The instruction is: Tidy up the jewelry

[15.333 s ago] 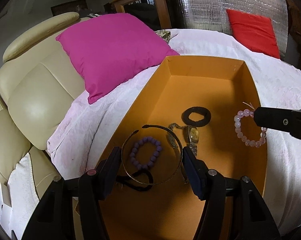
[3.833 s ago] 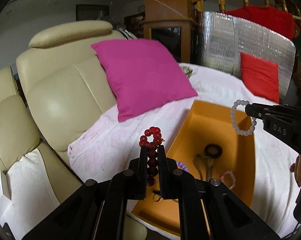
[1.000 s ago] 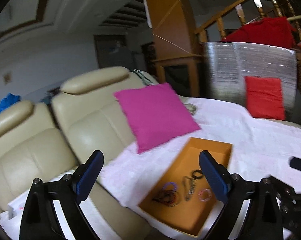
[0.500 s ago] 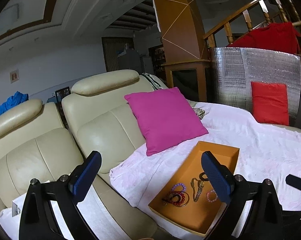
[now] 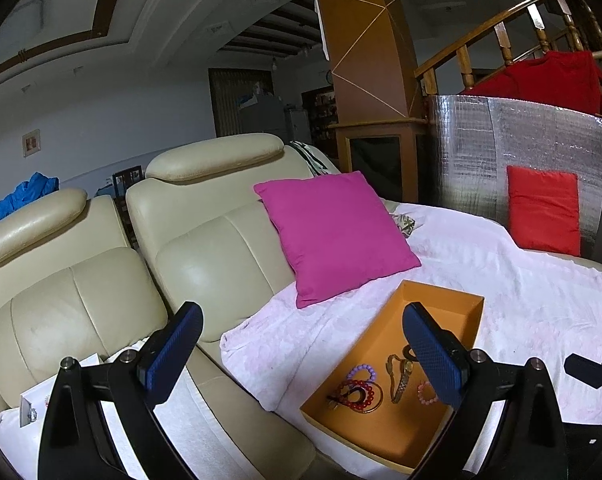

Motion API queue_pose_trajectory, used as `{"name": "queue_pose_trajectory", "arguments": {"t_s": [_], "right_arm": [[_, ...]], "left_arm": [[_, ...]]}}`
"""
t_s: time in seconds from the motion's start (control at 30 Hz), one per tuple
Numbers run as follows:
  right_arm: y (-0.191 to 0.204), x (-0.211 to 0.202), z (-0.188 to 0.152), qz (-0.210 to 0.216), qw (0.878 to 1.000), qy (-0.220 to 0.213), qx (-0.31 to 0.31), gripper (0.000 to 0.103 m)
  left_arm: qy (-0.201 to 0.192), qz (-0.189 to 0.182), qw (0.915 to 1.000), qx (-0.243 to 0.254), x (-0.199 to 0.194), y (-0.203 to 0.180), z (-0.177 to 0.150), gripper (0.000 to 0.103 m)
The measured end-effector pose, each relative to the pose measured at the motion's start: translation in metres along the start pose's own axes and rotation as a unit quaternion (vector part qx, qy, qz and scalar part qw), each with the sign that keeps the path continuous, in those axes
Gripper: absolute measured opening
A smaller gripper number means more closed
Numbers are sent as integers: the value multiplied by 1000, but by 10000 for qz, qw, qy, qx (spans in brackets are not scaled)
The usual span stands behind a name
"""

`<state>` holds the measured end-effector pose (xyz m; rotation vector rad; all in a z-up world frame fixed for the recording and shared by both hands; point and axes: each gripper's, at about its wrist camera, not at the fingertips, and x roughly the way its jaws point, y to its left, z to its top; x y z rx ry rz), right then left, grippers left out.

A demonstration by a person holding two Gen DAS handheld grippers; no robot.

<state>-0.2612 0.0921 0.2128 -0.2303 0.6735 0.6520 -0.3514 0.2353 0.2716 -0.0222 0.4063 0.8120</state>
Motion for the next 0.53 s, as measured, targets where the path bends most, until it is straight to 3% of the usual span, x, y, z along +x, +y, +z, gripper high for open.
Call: {"name": "queue_pose_trajectory", "arguments": {"t_s": [0.33, 0.47, 0.53], "right_arm": [[-5, 13, 8, -55, 10000, 5, 3, 76], [-34, 15, 10, -168, 9995, -154, 200, 76], [-64, 16, 6, -349, 9982, -241, 431, 76]], "left_arm": [[30, -7, 10000, -87, 7, 1, 2, 100], [-82, -459, 9987, -181, 7, -13, 3, 100], [-75, -759, 9970, -97, 10, -43, 5, 100]]}}
